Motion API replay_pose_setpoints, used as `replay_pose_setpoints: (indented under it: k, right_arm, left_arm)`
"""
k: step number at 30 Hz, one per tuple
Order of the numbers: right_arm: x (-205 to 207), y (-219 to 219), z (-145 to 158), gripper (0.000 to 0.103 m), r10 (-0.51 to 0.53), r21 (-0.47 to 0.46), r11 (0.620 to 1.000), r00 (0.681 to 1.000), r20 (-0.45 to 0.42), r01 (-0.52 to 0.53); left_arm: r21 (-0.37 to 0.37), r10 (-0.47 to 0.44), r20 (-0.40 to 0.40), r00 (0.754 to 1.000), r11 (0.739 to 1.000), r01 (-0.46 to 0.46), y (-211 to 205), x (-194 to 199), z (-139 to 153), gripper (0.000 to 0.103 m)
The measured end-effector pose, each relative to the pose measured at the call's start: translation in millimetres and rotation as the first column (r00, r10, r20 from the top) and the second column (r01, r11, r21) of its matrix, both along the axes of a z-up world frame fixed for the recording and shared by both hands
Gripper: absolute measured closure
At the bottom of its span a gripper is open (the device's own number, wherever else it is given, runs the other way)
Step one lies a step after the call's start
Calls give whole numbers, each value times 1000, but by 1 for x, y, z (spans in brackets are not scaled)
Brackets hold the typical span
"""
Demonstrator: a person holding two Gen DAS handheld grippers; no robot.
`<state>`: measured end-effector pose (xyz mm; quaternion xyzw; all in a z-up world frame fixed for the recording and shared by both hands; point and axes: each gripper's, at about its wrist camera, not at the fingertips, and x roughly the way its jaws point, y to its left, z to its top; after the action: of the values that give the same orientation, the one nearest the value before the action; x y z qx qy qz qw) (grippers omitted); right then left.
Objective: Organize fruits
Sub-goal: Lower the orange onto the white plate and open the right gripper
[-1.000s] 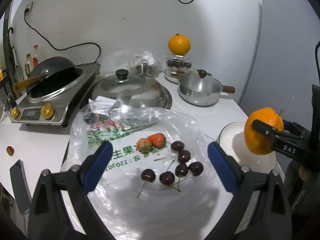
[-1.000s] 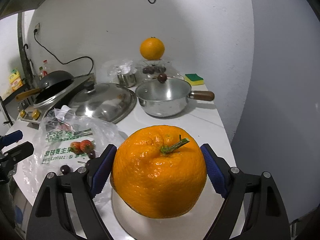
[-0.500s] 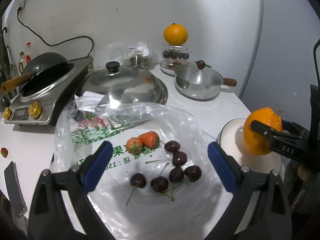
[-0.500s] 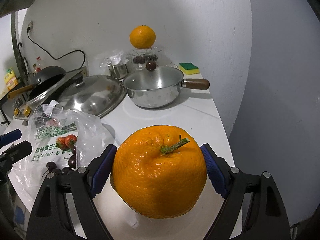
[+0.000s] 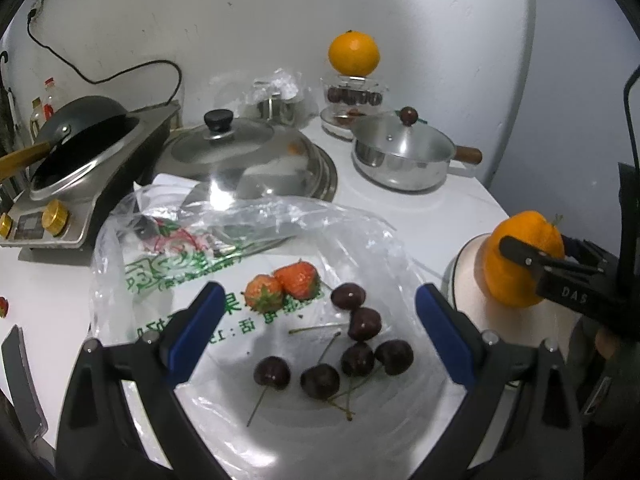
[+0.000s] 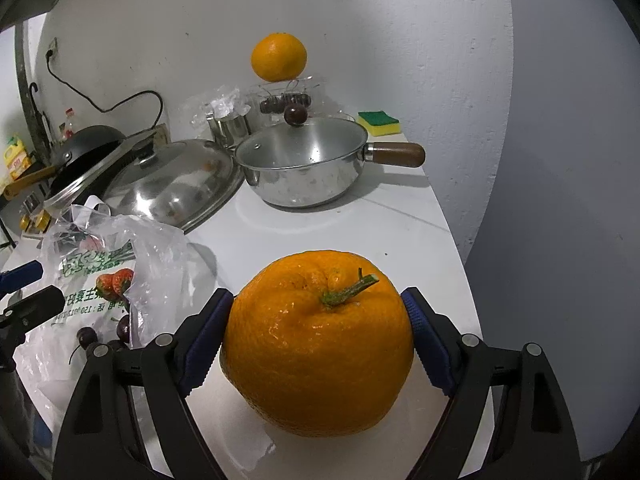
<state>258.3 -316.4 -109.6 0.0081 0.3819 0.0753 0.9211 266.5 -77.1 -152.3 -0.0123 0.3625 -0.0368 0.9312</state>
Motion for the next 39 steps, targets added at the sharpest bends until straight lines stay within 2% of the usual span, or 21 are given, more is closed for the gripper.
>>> replay_pose_setpoints:
  k: [13,39]
  right_arm:
    - [1,4,-1,14,-7,-16,1000,1000,7,7]
    - [-41,29,35,13,-26,-61,998,996,82,31]
  left_arm:
    - [-3,-4,8,1000,1000,4,4,-4,1,6]
    - [-32,17,72,997,999,-14,39,-50,22,6]
